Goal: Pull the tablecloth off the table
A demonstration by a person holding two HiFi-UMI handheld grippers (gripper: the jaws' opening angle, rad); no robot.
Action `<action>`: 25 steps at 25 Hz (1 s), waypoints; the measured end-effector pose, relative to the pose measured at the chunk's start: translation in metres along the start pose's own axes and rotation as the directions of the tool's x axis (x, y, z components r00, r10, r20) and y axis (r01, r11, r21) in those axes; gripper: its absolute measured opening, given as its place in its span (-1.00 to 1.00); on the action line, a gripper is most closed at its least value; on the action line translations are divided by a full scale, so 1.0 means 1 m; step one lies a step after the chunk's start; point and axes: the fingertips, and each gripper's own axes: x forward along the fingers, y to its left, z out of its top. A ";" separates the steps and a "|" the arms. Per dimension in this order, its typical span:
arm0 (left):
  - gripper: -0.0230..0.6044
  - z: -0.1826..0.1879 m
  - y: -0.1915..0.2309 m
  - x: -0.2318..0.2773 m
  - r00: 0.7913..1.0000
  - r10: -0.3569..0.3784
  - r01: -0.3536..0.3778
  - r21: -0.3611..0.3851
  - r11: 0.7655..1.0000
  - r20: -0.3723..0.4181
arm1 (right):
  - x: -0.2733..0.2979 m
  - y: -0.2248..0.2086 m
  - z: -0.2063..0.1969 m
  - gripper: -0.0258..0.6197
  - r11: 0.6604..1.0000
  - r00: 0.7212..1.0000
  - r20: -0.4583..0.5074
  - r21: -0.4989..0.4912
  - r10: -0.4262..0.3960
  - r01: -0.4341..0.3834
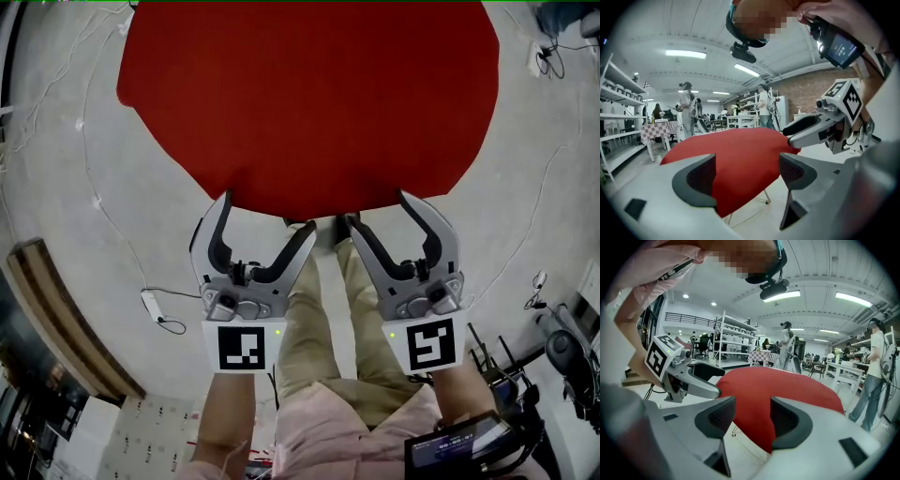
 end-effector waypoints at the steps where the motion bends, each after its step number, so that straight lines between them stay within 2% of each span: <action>1: 0.34 -0.007 0.000 -0.001 1.000 0.002 -0.002 0.026 1.000 -0.007 | -0.001 0.003 -0.004 -0.23 1.000 1.000 -0.002 -0.005 0.005 -0.005; 3: 0.35 -0.021 0.001 -0.004 1.000 0.014 -0.012 0.078 0.997 -0.026 | -0.004 0.009 -0.007 -0.23 1.000 1.000 -0.007 -0.019 0.019 -0.019; 5: 0.36 -0.033 0.001 -0.006 0.998 0.036 -0.026 0.165 0.986 -0.055 | -0.004 0.013 -0.007 -0.23 0.999 0.999 -0.010 -0.040 0.035 -0.036; 8: 0.36 -0.042 0.006 -0.003 0.993 0.087 -0.057 0.322 0.945 -0.078 | 0.000 0.015 -0.004 -0.23 0.997 0.999 0.000 -0.053 0.047 -0.047; 12: 0.35 -0.047 0.011 -0.004 0.984 0.144 -0.081 0.468 0.880 -0.101 | 0.002 0.020 -0.004 -0.23 0.997 0.998 0.009 -0.056 0.059 -0.059; 14: 0.26 -0.045 0.014 -0.007 0.983 0.150 -0.082 0.484 0.871 -0.103 | 0.001 0.021 -0.003 -0.23 0.997 0.998 0.008 -0.054 0.063 -0.063; 15: 0.03 -0.042 0.015 -0.008 0.985 0.142 -0.076 0.479 0.875 -0.103 | 0.001 0.021 -0.001 -0.23 0.997 0.998 0.006 -0.052 0.063 -0.063; 17: -0.21 -0.037 0.014 -0.009 0.986 0.115 -0.047 0.466 0.883 -0.120 | -0.001 0.019 0.005 -0.23 0.997 0.998 0.004 -0.049 0.060 -0.060; 19: -0.27 -0.035 0.012 -0.010 0.984 0.089 -0.007 0.465 0.885 -0.154 | -0.002 0.017 0.013 -0.23 0.997 0.998 0.005 -0.051 0.057 -0.057; 22: -0.48 -0.022 0.011 -0.016 0.985 0.062 0.020 0.463 0.886 -0.161 | -0.005 0.013 0.028 -0.23 0.997 0.999 0.011 -0.058 0.051 -0.050; 23: -0.65 -0.013 0.012 -0.019 0.987 0.059 0.016 0.453 0.891 -0.151 | -0.007 0.011 0.033 -0.23 0.997 0.999 0.014 -0.059 0.048 -0.047; 25: -0.75 0.008 0.016 -0.020 0.990 0.049 0.011 0.421 0.907 -0.132 | -0.010 0.008 0.043 -0.23 0.998 0.999 0.017 -0.057 0.043 -0.042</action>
